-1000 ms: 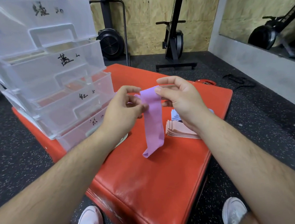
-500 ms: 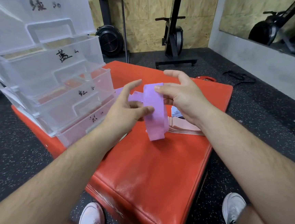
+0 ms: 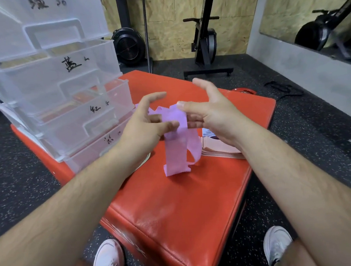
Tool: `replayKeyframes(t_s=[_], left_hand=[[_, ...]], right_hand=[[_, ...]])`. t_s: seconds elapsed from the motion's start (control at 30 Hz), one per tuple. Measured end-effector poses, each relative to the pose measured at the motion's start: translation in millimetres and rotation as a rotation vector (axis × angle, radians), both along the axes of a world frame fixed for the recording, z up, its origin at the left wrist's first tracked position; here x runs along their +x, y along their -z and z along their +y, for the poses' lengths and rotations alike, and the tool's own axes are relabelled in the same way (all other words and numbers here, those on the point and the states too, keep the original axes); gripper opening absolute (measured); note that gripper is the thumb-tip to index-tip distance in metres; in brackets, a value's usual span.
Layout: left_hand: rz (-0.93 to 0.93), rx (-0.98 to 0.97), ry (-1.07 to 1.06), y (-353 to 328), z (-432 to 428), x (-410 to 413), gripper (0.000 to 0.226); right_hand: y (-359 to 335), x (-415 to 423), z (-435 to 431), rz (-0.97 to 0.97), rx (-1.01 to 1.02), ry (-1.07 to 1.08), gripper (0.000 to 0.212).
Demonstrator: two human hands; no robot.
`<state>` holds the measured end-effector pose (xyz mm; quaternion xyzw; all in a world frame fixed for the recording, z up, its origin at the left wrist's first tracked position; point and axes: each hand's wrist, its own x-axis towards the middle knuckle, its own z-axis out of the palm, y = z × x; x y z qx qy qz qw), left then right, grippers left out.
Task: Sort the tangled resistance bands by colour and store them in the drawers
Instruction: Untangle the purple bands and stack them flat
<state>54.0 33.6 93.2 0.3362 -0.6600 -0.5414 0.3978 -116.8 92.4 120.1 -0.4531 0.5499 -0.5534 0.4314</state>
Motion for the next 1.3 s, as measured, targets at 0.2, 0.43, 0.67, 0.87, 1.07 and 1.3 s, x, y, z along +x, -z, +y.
replayKeyframes(t_s=[0.2,0.43,0.67,0.87,1.07,1.3], left_hand=[[0.07,-0.005,-0.039,-4,-4,4,0.045],[-0.001,-0.002,-0.026,-4,2,5,0.026],[-0.222,-0.283,-0.164,-3,4,5,0.013],[-0.149,-0.238,-0.129,-6,4,9,0.008],[-0.135,-0.209,-0.064,-7,6,9,0.012],[-0.086,-0.101,-0.182,4,-9,20,0.011]], right_hand=[[4,5,4,0.121,0.043,-0.064,0.076],[2,2,2,0.152,-0.026,-0.005,0.047],[9,6,2,0.351,-0.059,0.006,0.02],[18,8,0,0.377,-0.025,-0.069,0.022],[26,16,0,0.338,-0.041,-0.106,0.016],[35,4,6,0.207,0.135,-0.277,0.046]])
